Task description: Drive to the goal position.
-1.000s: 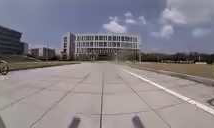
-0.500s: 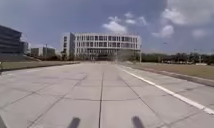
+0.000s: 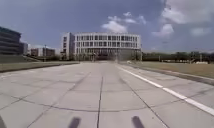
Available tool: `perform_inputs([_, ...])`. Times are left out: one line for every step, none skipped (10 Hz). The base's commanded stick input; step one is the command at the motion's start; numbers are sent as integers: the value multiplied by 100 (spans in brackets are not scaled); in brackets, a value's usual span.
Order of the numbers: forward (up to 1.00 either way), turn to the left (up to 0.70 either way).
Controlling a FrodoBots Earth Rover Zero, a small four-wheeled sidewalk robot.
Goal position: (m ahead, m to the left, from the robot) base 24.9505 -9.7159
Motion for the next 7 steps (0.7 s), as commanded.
perform_inputs([70, 0])
perform_inputs([70, 0])
perform_inputs([70, 0])
perform_inputs([70, 0])
perform_inputs([70, 0])
perform_inputs([70, 0])
perform_inputs([70, 0])
